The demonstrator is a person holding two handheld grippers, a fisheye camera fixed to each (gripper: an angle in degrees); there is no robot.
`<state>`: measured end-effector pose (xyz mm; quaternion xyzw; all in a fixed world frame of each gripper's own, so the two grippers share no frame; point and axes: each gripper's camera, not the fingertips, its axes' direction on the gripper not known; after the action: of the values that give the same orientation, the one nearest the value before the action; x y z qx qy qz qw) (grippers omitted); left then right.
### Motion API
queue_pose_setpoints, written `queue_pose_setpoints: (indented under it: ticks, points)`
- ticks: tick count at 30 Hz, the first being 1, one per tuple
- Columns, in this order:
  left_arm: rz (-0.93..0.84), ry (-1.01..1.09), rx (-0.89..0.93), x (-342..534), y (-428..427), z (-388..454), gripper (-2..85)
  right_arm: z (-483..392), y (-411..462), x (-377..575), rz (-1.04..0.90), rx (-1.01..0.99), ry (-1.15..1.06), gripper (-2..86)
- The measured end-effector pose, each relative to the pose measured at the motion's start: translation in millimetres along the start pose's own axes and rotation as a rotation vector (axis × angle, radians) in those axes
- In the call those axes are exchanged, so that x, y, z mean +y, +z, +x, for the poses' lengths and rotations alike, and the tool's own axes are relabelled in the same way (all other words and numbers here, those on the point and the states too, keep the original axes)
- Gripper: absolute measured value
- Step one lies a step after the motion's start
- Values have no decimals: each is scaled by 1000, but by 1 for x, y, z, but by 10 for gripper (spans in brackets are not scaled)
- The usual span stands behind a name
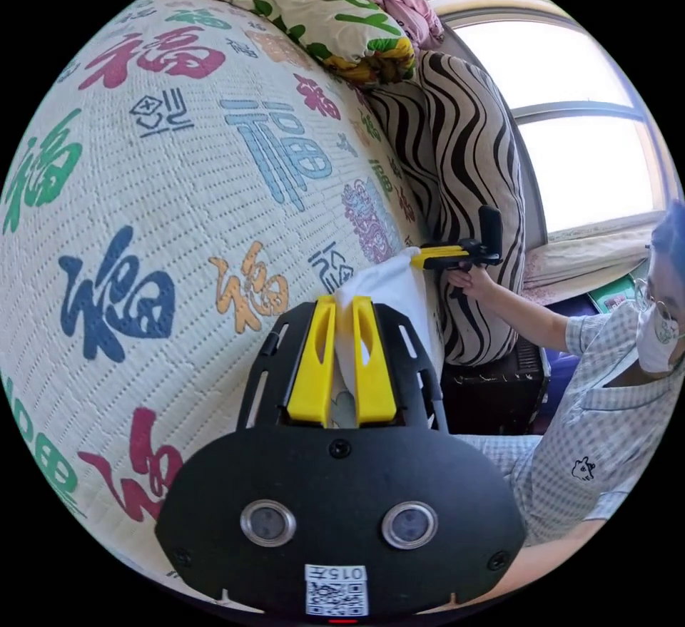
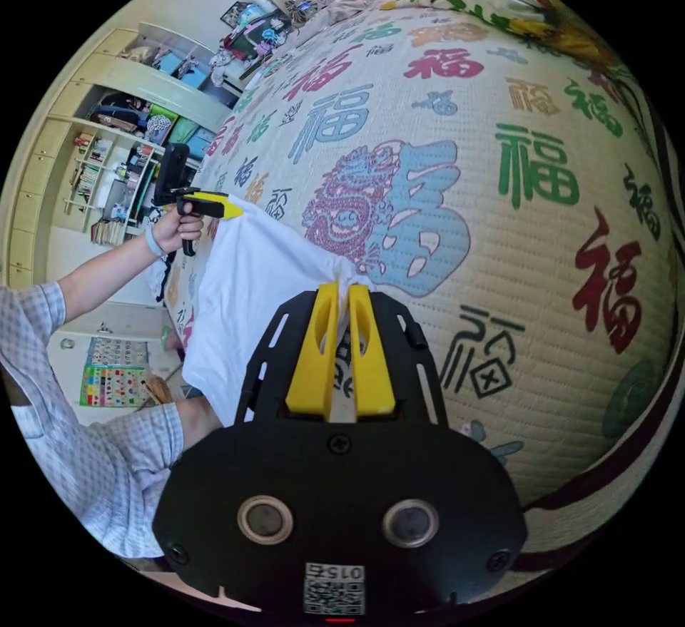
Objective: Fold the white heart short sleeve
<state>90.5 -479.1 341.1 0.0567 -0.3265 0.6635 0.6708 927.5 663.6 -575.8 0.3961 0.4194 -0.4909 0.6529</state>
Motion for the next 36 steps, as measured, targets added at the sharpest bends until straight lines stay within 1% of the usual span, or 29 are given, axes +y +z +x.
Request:
queue_pose_setpoints:
  ticks: [4, 7, 13, 15, 17, 18, 22, 26, 28, 30, 33, 35, 36]
  points:
    - [31, 20, -59, -4, -29, -2, 12, -12, -18, -10, 16, 49, -27, 16]
    - [67, 97, -65, 6, -54, 14, 3, -29, -30, -3, 19, 78, -80, 15]
    - [159, 325, -47, 70, -104, 84, -2, -71, -73, 45, 108, 16, -174, 15]
    - [142, 373, -60, 97, -113, 105, -2, -83, -82, 65, 120, -40, -184, 15]
    - [93, 400, -69, 134, -115, 126, -3, -101, -83, 95, 78, -95, -208, 15]
    - [76, 397, -66, 143, -114, 129, -3, -105, -81, 102, 59, -93, -212, 15]
    - [-68, 301, -48, 195, -87, 126, -2, -121, -41, 144, -132, -70, -199, 16]
    - [-217, 246, -122, 224, -56, 115, -1, -125, 1, 165, -281, -8, -190, 24]
    - [-240, 187, -167, 230, -52, 108, -1, -125, 12, 168, -348, 40, -181, 23]
    - [-206, 140, -153, 233, -57, 105, -1, -126, 15, 170, -365, 65, -187, 17]
    - [-131, 71, -107, 234, -81, 98, -1, -117, 8, 165, -342, 14, -138, 11]
    - [3, 46, 7, 224, -119, 92, 1, -108, -11, 154, -253, -70, -106, 9]
    - [50, 42, 28, 219, -131, 89, 2, -106, -18, 150, -219, -86, -96, 9]
